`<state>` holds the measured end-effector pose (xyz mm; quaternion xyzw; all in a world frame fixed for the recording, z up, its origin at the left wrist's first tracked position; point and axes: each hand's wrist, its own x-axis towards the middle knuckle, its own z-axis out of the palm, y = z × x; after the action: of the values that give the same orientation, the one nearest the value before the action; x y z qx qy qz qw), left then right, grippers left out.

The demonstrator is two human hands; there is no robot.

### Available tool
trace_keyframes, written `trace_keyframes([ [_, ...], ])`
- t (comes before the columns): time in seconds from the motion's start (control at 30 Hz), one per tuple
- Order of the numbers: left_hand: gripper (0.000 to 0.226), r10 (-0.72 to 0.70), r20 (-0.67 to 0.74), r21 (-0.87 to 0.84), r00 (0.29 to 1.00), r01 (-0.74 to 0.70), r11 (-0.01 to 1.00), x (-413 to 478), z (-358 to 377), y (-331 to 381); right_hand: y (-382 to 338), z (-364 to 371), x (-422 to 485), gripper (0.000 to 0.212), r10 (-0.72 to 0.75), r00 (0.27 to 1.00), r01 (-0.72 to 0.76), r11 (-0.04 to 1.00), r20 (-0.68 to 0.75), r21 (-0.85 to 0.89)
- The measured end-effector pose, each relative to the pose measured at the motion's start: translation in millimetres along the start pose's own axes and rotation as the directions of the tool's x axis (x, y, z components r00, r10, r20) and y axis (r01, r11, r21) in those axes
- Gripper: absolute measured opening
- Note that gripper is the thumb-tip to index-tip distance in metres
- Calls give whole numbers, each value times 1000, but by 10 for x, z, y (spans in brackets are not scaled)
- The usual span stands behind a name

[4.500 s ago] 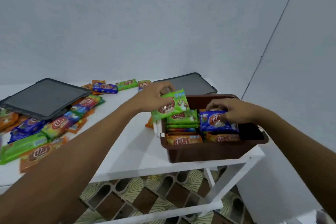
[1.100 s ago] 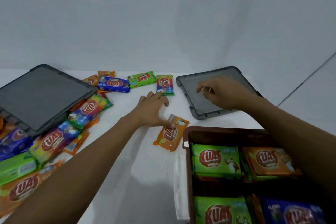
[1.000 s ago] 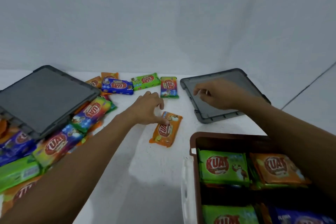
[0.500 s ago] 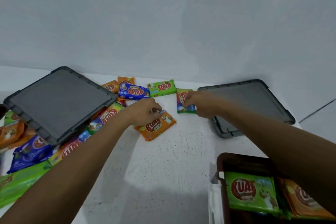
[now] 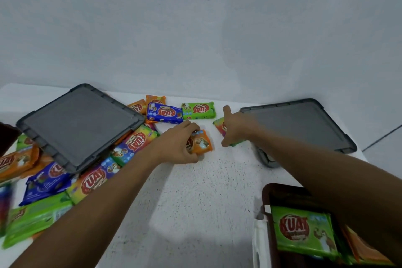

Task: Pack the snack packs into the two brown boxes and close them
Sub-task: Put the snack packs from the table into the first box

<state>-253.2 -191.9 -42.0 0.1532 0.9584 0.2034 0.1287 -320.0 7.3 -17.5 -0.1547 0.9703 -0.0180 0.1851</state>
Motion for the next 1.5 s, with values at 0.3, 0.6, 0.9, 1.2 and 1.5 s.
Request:
trace_keyframes([
  [0.3,75,-89,-7,31,996,89,996,-215,-131,448,473,-399,-803,81,-125,992,127,958,-24,256],
  [0.6,62,175,-311,5,934,-183,983,-541,-129,1629,1225,-334,-2239,69,-140,941,238,920,-307,310],
  [0.9,74,450,-210,217,868,-408,887,-887,494,2603,1917,284,-3239,73,-282,892,311,950,-352,25],
  [1.2,62,496,-12,594,868,-393,702,-793,766,2539,1982,631,-3127,47,-221,925,194,974,-309,-117],
  [1.5,66,343,-20,559,939,-274,783,-770,821,2523,1953,720,-3086,47,-153,907,97,983,-393,-158],
])
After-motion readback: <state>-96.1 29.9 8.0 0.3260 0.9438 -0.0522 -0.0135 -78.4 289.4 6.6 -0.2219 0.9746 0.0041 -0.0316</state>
